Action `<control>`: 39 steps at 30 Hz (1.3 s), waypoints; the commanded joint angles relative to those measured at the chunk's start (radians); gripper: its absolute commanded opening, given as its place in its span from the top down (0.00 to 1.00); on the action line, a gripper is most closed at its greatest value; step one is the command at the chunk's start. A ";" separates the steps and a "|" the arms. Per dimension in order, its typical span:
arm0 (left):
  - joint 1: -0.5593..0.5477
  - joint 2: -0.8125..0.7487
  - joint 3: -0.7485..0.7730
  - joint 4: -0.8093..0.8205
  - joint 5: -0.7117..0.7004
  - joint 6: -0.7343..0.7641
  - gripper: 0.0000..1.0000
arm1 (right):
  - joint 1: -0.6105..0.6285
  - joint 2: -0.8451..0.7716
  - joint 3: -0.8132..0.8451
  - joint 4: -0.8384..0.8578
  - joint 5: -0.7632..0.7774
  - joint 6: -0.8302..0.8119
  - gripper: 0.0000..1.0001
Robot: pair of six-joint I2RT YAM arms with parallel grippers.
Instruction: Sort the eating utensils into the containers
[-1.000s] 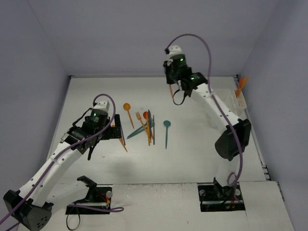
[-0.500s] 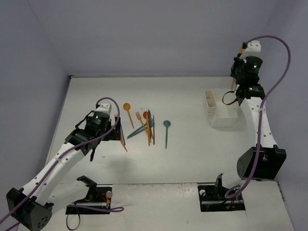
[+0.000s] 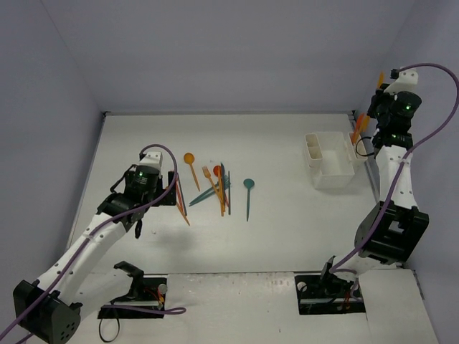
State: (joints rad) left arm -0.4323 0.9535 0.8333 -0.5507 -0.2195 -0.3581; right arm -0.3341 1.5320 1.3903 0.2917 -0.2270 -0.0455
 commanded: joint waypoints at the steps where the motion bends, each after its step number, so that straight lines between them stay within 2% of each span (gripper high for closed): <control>1: 0.016 0.010 0.012 0.067 -0.020 0.027 0.03 | -0.012 0.052 0.030 0.132 -0.087 -0.013 1.00; 19: 0.020 0.080 0.007 0.077 0.005 0.033 0.03 | -0.019 0.247 0.029 0.247 -0.051 -0.040 1.00; 31: 0.020 0.103 0.007 0.077 0.004 0.034 0.03 | -0.019 0.258 -0.072 0.288 -0.026 -0.021 1.00; 35: 0.020 0.105 0.010 0.075 0.009 0.030 0.03 | -0.019 0.257 -0.111 0.295 -0.025 -0.009 0.96; 39: 0.020 0.107 0.010 0.074 0.014 0.030 0.03 | -0.017 0.236 -0.131 0.302 -0.026 0.007 0.86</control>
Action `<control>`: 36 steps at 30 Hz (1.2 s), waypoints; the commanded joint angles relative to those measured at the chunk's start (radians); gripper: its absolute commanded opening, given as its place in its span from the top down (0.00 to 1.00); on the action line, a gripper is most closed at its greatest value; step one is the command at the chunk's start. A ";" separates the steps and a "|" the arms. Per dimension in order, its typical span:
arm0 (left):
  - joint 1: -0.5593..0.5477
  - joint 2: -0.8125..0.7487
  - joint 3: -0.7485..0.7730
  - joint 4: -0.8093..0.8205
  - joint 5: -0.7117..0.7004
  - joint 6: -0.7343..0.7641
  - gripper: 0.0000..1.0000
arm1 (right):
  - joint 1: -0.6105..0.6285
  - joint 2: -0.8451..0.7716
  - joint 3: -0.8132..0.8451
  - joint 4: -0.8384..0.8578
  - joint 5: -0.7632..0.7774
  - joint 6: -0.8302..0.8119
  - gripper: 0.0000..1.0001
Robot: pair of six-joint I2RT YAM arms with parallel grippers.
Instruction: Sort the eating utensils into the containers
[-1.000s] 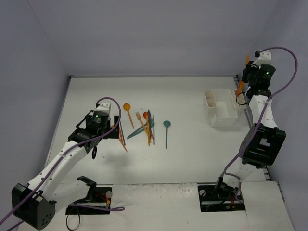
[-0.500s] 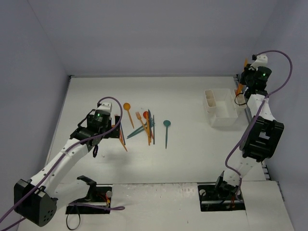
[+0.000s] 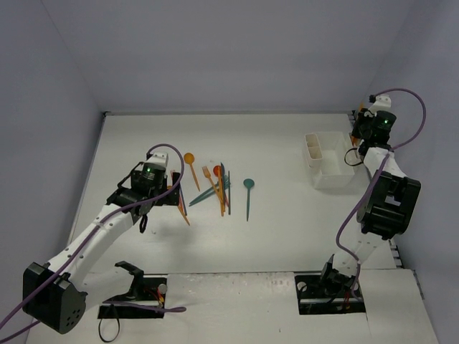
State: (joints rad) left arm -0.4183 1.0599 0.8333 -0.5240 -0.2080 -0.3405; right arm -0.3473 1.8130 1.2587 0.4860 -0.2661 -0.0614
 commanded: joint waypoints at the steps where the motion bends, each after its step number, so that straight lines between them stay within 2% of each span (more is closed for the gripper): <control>1: 0.006 0.001 0.011 0.047 0.004 0.012 0.03 | -0.002 -0.050 0.001 0.108 0.013 0.026 0.85; 9: 0.006 -0.012 0.016 0.046 0.020 0.004 0.03 | 0.006 -0.165 -0.025 0.072 0.013 0.046 0.75; 13: 0.006 -0.014 0.018 0.047 0.031 -0.003 0.03 | 0.035 -0.256 -0.028 -0.006 0.026 0.045 0.69; 18: 0.006 -0.015 0.023 0.043 0.064 -0.025 0.03 | 0.173 -0.379 -0.018 -0.141 0.123 0.047 0.63; 22: 0.001 0.006 0.062 0.039 0.125 -0.095 0.04 | 0.242 -0.453 -0.053 -0.251 0.173 0.163 0.61; 25: -0.020 0.077 0.152 0.025 0.136 -0.171 0.10 | 0.284 -0.539 -0.116 -0.303 0.205 0.232 0.61; 29: -0.136 0.215 0.342 -0.034 0.047 -0.206 0.16 | 0.298 -0.643 -0.236 -0.382 0.203 0.330 0.59; 31: -0.191 0.331 0.428 -0.066 -0.018 -0.219 0.17 | 0.298 -0.697 -0.270 -0.430 0.188 0.363 0.59; 36: -0.266 0.553 0.612 -0.127 -0.050 -0.278 0.29 | 0.308 -0.800 -0.371 -0.520 0.143 0.419 0.59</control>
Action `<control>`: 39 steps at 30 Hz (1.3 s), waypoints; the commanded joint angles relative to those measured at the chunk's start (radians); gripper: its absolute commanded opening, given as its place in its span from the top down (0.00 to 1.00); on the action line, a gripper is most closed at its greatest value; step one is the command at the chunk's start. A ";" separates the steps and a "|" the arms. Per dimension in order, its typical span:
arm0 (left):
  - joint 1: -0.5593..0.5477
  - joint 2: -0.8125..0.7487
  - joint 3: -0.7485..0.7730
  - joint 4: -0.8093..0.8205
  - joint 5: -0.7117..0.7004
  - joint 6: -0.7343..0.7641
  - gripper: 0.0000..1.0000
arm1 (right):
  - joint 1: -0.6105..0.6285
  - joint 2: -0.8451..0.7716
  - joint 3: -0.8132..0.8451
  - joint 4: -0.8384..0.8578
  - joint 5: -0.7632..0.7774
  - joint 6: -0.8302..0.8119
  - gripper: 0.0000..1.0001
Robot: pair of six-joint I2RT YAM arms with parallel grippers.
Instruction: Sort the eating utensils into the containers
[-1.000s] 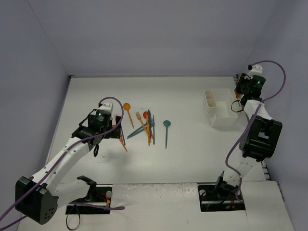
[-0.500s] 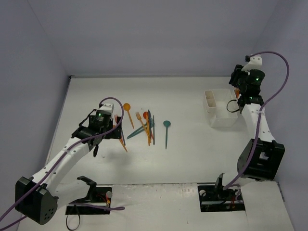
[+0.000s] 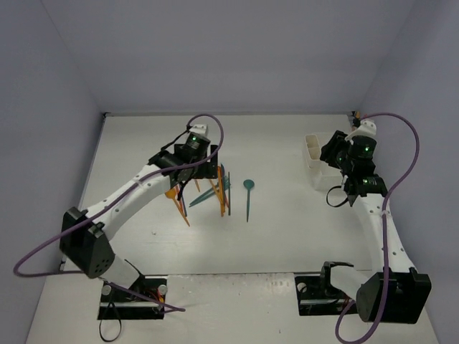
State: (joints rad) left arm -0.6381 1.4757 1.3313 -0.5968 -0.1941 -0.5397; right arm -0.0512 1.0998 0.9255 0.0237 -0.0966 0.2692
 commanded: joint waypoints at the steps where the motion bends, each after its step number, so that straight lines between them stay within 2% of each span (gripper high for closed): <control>1: -0.051 0.198 0.159 -0.062 -0.066 -0.096 0.35 | 0.016 -0.113 -0.064 -0.064 -0.031 0.092 0.59; 7: -0.086 0.383 0.303 -0.089 -0.118 -0.095 0.63 | 0.045 -0.173 -0.116 -0.093 -0.072 0.105 0.58; 9: -0.089 0.423 0.323 -0.092 -0.129 -0.094 0.67 | 0.055 -0.182 -0.128 -0.096 -0.086 0.109 0.58; 20: -0.106 0.541 0.387 -0.105 -0.134 -0.121 0.72 | 0.114 -0.196 -0.150 -0.114 -0.103 0.095 0.57; 39: -0.120 0.671 0.463 -0.115 -0.143 -0.154 0.77 | 0.126 -0.194 -0.172 -0.122 -0.107 0.078 0.56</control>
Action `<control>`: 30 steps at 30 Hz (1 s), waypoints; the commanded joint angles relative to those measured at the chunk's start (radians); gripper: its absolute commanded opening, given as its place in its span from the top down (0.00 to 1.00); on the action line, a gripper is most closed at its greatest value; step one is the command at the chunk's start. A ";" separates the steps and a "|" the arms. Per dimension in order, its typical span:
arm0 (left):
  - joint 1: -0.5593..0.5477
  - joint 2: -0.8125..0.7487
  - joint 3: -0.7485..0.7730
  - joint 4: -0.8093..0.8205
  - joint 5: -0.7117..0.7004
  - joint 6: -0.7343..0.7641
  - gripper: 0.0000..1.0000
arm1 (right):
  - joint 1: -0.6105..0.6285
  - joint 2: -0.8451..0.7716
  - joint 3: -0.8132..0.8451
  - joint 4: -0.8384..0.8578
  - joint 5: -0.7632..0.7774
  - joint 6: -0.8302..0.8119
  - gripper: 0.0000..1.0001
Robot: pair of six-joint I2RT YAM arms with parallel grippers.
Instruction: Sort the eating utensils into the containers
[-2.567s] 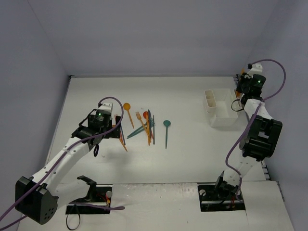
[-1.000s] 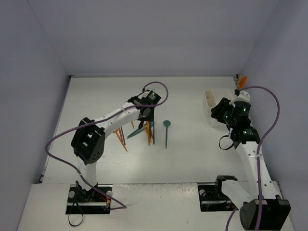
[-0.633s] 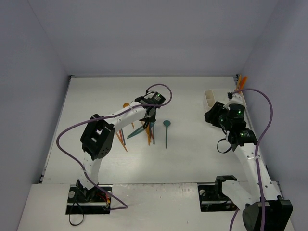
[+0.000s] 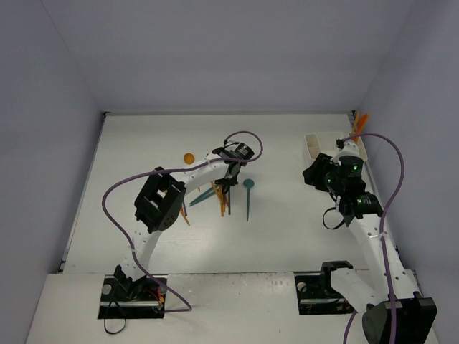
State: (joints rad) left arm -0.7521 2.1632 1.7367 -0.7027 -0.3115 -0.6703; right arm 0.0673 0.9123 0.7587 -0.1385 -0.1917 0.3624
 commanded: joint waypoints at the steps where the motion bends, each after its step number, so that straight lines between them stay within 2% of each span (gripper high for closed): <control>1: -0.006 -0.012 0.061 -0.010 -0.026 -0.026 0.77 | 0.008 -0.007 -0.006 0.040 -0.012 -0.016 0.55; 11: -0.004 0.003 0.069 -0.037 -0.031 -0.041 0.86 | 0.008 -0.010 -0.006 0.039 -0.008 -0.020 0.55; 30: -0.003 -0.084 -0.005 -0.047 -0.038 -0.031 0.90 | 0.012 -0.005 -0.010 0.037 -0.027 -0.028 0.54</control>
State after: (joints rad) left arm -0.7521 2.1770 1.7406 -0.7309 -0.3354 -0.6926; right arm 0.0733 0.9123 0.7471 -0.1398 -0.1966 0.3411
